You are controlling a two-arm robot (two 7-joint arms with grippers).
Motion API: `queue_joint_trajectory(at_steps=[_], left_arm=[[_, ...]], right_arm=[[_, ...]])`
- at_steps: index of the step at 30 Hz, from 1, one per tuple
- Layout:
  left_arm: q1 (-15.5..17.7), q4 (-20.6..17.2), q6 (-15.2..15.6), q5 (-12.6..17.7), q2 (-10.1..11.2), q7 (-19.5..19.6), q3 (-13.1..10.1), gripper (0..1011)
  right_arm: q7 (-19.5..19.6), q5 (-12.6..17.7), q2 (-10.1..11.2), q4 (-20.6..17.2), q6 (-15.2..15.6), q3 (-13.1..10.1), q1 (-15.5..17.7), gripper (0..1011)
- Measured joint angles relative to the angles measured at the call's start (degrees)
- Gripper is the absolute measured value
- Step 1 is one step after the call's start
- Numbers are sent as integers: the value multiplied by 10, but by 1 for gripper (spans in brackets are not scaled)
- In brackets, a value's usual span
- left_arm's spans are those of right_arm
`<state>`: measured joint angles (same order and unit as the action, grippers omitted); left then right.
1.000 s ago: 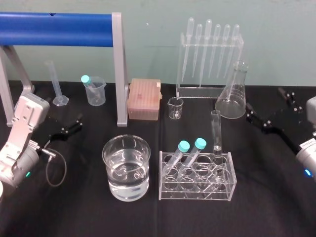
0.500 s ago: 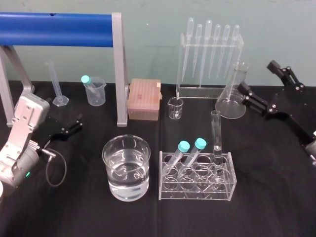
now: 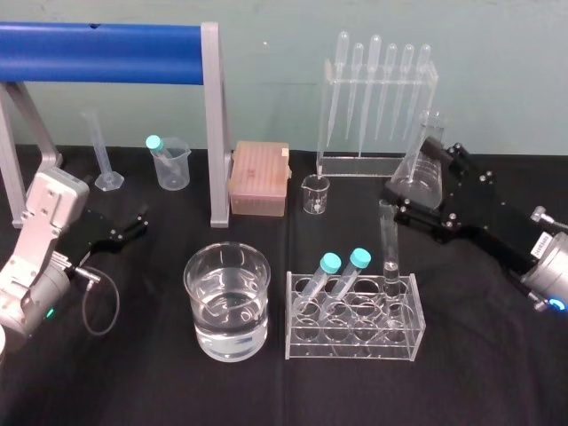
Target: Hold the test tube with one hand and immerse one end into the beaker, then return it to the test tube rack.
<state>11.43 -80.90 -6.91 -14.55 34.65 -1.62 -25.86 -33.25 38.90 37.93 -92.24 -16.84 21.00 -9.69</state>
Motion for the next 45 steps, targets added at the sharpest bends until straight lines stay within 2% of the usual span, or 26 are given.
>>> queue_joint_trajectory(at_steps=[9, 15, 19, 31, 45], left_arm=[[0, 0, 0, 0, 0, 0, 0, 1000], [0, 0, 0, 0, 0, 0, 0, 1000], [0, 0, 0, 0, 0, 0, 0, 1000], [0, 0, 0, 0, 0, 0, 0, 1000], [0, 0, 0, 0, 0, 0, 0, 1000]], right_arm=[[-4, -13, -17, 30, 44, 11, -17, 1000], [-13, -16, -30, 55, 86, 19, -33, 1000], [-18, -21, -35, 62, 99, 21, -37, 1000], [-21, -43, -42, 68, 121, 22, -37, 1000], [-23, -62, -46, 72, 123, 22, -35, 1000]])
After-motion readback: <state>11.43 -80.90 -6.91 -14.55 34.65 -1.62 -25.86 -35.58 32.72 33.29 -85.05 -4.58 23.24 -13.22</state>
